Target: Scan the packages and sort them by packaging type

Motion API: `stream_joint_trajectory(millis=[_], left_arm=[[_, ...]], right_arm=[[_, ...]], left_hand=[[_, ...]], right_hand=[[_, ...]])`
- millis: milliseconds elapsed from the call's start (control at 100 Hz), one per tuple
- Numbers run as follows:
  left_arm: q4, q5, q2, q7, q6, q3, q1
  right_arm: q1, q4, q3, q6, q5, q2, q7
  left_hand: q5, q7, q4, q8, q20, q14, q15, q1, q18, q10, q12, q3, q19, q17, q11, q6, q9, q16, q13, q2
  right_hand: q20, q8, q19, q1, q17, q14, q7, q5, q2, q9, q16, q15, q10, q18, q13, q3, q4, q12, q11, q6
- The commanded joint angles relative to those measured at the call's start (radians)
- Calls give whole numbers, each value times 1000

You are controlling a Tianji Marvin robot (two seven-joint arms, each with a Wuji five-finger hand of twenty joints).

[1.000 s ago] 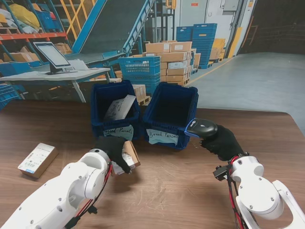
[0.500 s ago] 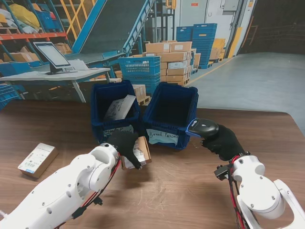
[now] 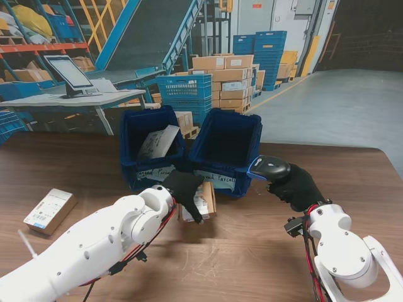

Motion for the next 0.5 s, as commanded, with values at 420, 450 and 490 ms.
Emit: stream_joint_trajectory(millis=[420,450,490], left_arm=[[111,-87,-60,23,-100,104,-77],[119,-94,-63,24,-106,109,-81],[128,-104,-66,23,-115,116,-85]], right_arm=[[7,1,4,8,5,-6,17],[7,1,4,7,5,-6,19],[7,1,5,7,5,-5,20]], left_hand=[[106,372,44,36,4,-69,168,553,44,-153,21,681,8,-27,94,-305,55,57,70,176],[106,371,43,35,4,-69,167,554,43,-155,20,679,6,-29,93,-308,55,56,68,178],[106,371,42,34,2,-66,164,554,43,-155,20,676,3,-34,91,-309,54,53,64,180]], right_hand=[[18,0,56,102,12,-2,0,37,76,8,12,30,17,-4,25,146,30,5,-1,-69],[18,0,55,103,12,-2,0,37,76,7,12,30,17,-4,25,146,30,5,-2,-69],[17,0,55,103,12,-2,0,38,76,8,12,30,16,-4,25,146,30,5,-1,-70]])
